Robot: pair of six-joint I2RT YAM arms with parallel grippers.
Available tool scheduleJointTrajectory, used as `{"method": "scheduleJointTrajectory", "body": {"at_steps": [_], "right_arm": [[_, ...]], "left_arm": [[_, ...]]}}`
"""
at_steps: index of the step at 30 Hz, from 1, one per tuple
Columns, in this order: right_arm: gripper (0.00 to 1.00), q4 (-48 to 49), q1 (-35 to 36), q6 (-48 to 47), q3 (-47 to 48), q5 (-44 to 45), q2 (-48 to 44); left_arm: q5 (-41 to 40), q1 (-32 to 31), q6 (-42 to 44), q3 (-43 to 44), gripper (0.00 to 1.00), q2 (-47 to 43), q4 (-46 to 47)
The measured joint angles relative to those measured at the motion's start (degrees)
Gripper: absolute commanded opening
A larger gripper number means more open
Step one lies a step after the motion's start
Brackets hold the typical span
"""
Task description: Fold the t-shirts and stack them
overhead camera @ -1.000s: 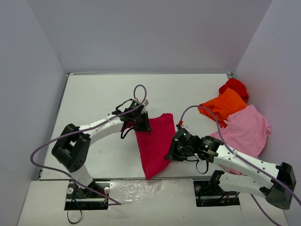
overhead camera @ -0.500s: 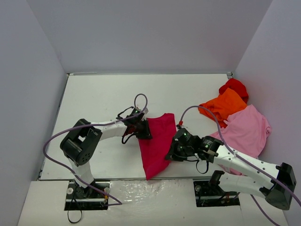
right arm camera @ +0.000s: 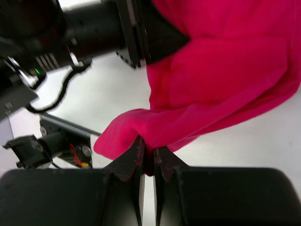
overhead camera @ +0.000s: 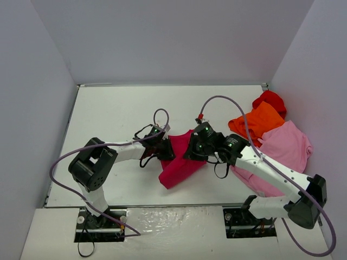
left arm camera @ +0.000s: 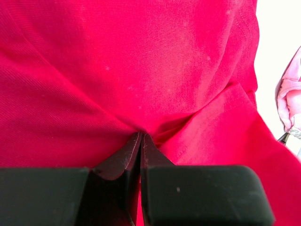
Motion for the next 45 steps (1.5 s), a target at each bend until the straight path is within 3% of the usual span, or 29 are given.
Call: {"method": "scheduleJointTrajectory", "body": {"at_steps": [14, 26, 34, 39, 45], "right_arm": [[0.00, 2.8, -19.0, -15.2, 8.0, 1.3, 9.9], [0.00, 13.4, -20.5, -17.2, 9.7, -7.7, 23.6], [0.00, 17.0, -20.5, -15.9, 13.3, -13.3, 24.9], [0.00, 17.7, -20.5, -15.9, 13.9, -14.8, 22.8], [0.00, 18.2, -20.4, -16.3, 15.3, -16.3, 21.0]], "left_arm": [[-0.7, -0.1, -0.3, -2.5, 0.00, -1.6, 1.8], [-0.8, -0.1, -0.2, -2.5, 0.00, -1.6, 1.8], [-2.6, -0.2, 0.1, -2.9, 0.00, -2.6, 1.3], [-10.4, -0.4, 1.5, -5.3, 0.00, -12.0, -7.8], [-25.1, -0.4, 3.2, -2.7, 0.00, -36.1, -21.9]]}}
